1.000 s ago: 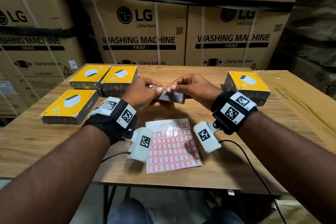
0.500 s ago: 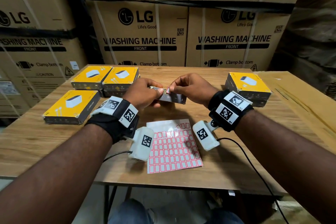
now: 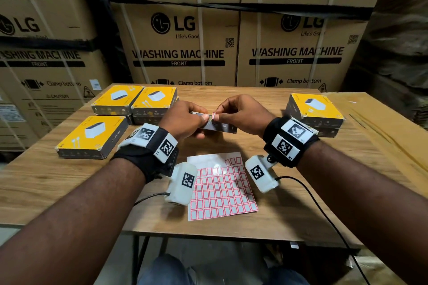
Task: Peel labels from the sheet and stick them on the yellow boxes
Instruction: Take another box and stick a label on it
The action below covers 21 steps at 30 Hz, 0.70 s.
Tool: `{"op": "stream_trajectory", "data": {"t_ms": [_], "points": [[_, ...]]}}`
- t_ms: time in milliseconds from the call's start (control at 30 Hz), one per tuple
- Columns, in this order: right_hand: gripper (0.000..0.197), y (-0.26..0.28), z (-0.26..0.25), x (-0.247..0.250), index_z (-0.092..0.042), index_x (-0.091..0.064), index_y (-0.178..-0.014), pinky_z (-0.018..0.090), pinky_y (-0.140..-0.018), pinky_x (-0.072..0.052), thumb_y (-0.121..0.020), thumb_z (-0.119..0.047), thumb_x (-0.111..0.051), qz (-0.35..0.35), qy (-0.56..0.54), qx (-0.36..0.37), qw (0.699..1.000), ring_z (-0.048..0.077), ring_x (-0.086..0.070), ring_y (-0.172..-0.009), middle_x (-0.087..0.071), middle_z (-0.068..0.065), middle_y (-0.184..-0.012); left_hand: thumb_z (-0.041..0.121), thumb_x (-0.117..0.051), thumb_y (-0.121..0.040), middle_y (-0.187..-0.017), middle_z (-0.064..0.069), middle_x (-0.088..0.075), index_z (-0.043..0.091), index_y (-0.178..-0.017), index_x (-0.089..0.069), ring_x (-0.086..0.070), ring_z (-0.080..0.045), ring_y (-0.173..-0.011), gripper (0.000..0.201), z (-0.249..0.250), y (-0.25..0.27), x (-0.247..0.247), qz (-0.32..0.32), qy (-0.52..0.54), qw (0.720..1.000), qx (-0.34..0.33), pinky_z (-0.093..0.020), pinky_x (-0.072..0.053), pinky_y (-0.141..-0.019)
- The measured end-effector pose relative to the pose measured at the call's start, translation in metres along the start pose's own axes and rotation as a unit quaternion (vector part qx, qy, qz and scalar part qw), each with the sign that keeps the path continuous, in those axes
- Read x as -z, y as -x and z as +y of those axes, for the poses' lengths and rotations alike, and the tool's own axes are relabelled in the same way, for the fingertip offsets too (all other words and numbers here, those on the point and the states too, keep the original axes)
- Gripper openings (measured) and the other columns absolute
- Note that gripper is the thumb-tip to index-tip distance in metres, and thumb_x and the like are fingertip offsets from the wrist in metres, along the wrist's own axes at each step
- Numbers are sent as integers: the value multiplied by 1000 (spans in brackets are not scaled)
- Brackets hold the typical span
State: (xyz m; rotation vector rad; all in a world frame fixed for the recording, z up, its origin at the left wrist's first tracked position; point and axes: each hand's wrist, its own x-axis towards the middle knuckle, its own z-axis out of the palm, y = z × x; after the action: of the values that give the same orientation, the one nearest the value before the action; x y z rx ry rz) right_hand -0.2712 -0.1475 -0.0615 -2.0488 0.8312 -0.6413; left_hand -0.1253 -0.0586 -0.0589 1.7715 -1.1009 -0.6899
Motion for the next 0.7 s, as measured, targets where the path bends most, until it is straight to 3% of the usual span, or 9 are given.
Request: {"op": "stream_trajectory", "data": {"t_ms": [200, 333, 400, 500, 700], "points": [[9, -3, 3, -3, -11, -70, -89, 42, -65, -59, -84, -16, -75, 12, 6, -1, 1000, 21, -66, -75, -73, 9, -88, 14, -64, -93, -102, -15, -68, 8, -112, -67, -69, -20, -67, 20, 0, 0, 0, -3, 3, 1000, 4, -42, -61, -76], [9, -6, 4, -5, -11, -70, -89, 32, -59, -58, -84, -16, -76, 23, 8, -3, 1000, 17, -66, -74, -72, 5, -86, 14, -64, -94, -102, -15, -68, 8, -115, -66, -69, -20, -67, 22, 0, 0, 0, -3, 4, 1000, 6, -38, -62, -74], [10, -6, 3, -5, -10, -69, -90, 33, -58, -58, -84, -16, -75, 20, 7, -5, 1000, 17, -65, -72, -71, 5, -85, 15, -64, -93, -102, -15, -68, 8, -115, -66, -70, -20, -68, 22, 0, 0, 0, -3, 4, 1000, 7, -38, -62, -73], [10, -6, 0, -3, -9, -69, -89, 40, -63, -59, -84, -15, -75, 10, 20, -4, 1000, 22, -67, -73, -72, 9, -86, 14, -65, -93, -101, -14, -68, 8, -114, -66, -70, -21, -70, 22, 1, 0, 1, -8, 2, 1000, 9, -39, -62, -75], [13, -9, -7, 3, -12, -73, -83, 35, -70, -59, -78, -20, -81, 12, 67, 3, 998, 19, -70, -80, -73, 2, -81, 13, -64, -93, -97, -12, -67, 10, -110, -67, -70, -20, -69, 18, 1, 0, 3, -17, 1, 1000, 16, -40, -62, -75]]}}
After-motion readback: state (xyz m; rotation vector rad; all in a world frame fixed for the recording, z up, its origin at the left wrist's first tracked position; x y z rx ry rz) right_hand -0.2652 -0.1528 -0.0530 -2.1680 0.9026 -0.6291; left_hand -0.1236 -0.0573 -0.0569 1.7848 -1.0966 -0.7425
